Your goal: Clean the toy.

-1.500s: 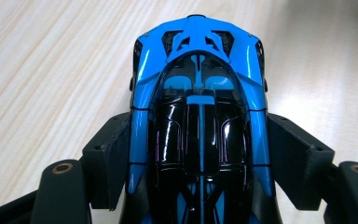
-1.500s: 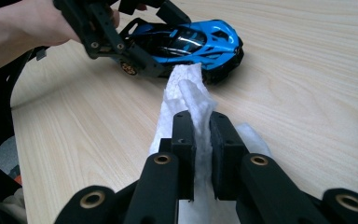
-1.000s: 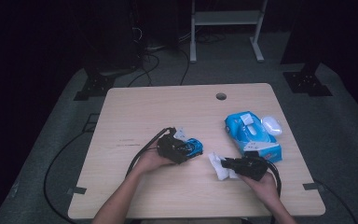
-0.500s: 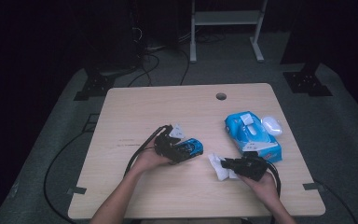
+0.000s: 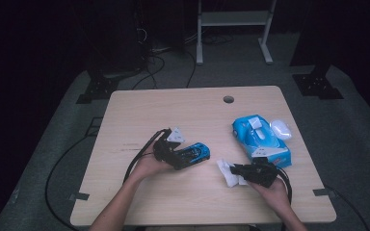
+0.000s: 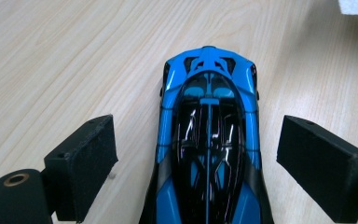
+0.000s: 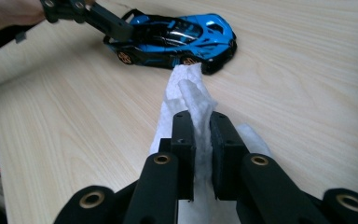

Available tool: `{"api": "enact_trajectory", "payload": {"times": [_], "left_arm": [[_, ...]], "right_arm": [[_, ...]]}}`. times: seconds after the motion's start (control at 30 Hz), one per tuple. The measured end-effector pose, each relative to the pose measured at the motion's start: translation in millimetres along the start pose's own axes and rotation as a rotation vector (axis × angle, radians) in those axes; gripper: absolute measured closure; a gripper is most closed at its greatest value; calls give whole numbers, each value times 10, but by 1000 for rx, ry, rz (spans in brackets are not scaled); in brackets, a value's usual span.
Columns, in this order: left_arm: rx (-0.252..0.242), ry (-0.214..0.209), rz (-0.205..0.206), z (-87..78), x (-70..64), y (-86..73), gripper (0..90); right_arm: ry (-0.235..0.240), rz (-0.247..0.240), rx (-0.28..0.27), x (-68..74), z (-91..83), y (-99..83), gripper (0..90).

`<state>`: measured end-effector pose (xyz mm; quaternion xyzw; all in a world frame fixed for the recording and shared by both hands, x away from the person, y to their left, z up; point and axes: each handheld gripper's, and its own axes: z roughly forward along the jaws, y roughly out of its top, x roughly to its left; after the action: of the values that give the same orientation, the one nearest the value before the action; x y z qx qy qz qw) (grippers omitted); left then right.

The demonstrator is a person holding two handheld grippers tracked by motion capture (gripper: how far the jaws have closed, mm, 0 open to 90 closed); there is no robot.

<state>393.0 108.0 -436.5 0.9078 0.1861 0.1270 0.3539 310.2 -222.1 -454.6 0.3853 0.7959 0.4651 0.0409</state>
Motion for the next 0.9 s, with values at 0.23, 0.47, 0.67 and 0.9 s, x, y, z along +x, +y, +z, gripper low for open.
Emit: {"api": "enact_trajectory", "payload": {"times": [0.23,0.47,0.67,0.9], "left_arm": [[-2,9,-7,-87,24,-68,106],[-27,18,-5,-186,-7,-89,105],[-45,22,-9,-264,-31,-126,100],[-48,33,-9,-335,-70,-192,95]], "right_arm": [[-40,-50,41,71,31,18,600],[-43,-49,33,75,-23,33,548],[-43,-34,19,47,-108,13,522],[-46,-34,11,30,-177,-16,494]]}}
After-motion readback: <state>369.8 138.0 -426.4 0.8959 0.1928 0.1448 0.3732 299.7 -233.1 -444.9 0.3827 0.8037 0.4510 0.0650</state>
